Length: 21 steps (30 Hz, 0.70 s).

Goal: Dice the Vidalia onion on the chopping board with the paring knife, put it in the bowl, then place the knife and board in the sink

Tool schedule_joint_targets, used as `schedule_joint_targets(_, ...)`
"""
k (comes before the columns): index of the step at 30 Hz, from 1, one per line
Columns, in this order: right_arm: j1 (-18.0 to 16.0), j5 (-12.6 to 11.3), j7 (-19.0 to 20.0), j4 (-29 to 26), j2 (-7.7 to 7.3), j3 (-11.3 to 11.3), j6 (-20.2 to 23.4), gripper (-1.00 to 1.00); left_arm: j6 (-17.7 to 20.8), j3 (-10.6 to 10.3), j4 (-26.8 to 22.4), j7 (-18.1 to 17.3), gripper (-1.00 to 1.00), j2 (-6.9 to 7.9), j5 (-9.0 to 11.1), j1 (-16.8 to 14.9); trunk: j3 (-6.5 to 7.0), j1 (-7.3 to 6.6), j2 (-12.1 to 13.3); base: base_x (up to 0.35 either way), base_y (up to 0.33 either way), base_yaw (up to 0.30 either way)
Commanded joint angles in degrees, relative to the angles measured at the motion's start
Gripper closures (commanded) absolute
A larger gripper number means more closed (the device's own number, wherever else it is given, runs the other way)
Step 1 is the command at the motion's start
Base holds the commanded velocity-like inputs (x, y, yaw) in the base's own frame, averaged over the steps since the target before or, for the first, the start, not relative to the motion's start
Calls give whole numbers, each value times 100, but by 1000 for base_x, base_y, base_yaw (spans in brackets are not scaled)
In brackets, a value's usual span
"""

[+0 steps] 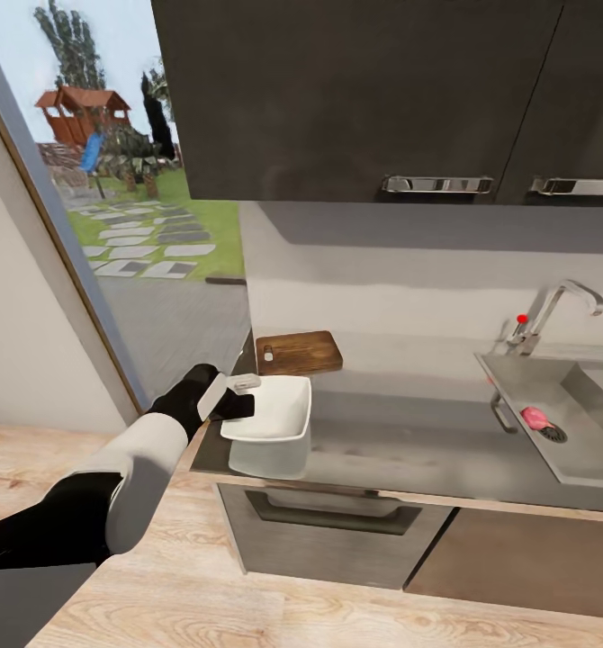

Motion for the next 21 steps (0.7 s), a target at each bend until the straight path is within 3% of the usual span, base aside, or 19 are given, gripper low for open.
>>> schedule_joint_targets(1,-1,7,-4,-4,1,0,-11,-100,24,35,61,37,100,-5,30,0,-12,4,-9,0,0,0)
schedule_joint_targets(5,-1,7,-4,-4,1,0,-11,-100,24,35,61,37,100,-5,30,0,-12,4,-9,0,0,0)
schedule_joint_targets(6,-1,7,-4,-4,1,0,-11,-100,24,35,61,36,-100,-5,30,0,-12,4,-9,0,0,0)
schedule_joint_targets(21,-1,7,-4,-4,1,0,-11,-100,24,35,34,33,-100,-5,27,0,-12,4,-9,0,0,0)
